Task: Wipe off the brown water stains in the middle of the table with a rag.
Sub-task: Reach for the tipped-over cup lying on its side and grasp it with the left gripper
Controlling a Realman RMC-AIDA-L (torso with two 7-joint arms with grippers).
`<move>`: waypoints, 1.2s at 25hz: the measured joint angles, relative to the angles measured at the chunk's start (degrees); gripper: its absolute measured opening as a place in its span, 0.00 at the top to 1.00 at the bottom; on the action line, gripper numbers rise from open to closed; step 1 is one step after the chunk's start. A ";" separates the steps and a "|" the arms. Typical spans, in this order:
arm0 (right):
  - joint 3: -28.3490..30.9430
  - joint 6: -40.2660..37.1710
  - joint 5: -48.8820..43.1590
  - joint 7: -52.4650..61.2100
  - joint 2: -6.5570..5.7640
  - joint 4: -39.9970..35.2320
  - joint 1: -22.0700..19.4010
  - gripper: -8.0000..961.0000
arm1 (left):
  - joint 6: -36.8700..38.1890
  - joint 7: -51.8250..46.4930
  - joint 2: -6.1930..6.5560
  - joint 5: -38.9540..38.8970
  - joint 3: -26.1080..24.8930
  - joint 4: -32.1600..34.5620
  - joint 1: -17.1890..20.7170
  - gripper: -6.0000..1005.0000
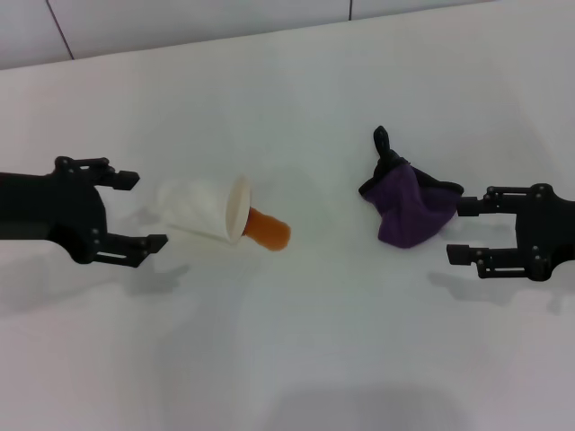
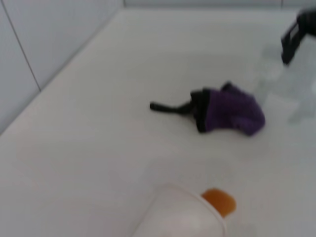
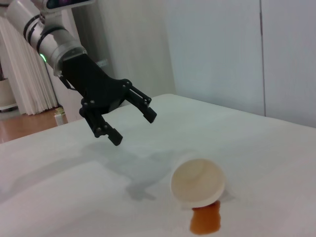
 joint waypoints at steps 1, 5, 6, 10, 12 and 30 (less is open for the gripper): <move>-0.01 0.11 0.00 0.24 0.00 0.00 0.06 0.27 | 0.59 -0.25 0.00 1.54 0.04 0.69 -0.55 0.12; -0.01 0.83 0.00 1.10 0.06 0.01 0.31 0.27 | 2.75 -0.52 -0.03 7.65 0.15 2.06 -3.98 0.12; -0.01 1.06 0.01 1.30 0.12 0.00 0.33 0.27 | 3.00 -0.51 -0.03 9.26 0.15 2.12 -4.88 0.12; -0.14 2.00 0.01 2.36 0.35 0.00 0.65 0.27 | 3.46 0.04 -0.06 16.14 1.08 3.10 -7.89 0.12; -0.18 2.32 0.02 3.02 0.38 0.00 1.00 0.27 | 3.35 0.70 -0.01 18.01 2.76 3.36 -9.24 0.12; 0.00 5.26 0.14 6.02 0.43 -0.09 2.47 0.27 | -3.49 10.60 -0.01 22.29 9.19 -6.25 -18.42 0.12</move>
